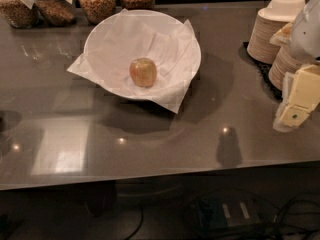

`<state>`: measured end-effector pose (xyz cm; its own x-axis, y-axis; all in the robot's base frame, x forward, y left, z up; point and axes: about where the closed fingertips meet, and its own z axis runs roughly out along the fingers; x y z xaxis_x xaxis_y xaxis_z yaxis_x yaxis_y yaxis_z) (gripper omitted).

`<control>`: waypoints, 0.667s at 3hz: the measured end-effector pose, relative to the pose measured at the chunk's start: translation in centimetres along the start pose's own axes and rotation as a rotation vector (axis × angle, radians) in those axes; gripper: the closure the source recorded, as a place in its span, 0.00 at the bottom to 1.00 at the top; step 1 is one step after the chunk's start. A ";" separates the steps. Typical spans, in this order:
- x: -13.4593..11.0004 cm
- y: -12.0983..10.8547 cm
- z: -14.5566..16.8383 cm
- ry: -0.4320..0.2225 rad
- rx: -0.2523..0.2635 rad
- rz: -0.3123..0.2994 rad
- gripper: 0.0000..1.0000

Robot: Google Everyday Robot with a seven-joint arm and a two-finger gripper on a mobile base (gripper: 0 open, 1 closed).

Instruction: Pick apple from white bowl

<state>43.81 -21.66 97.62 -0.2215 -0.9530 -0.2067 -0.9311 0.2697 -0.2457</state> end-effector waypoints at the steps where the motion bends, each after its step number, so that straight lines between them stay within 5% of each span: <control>1: 0.0 0.0 0.0 0.000 0.000 0.000 0.00; 2: -1.5 -0.9 0.0 -0.079 0.012 0.017 0.00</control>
Offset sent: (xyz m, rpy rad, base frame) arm 0.0299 0.0272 0.0083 0.1952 -0.0560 0.0020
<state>44.99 -20.51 98.11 -0.2133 -0.9345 -0.2849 -0.9237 0.2879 -0.2526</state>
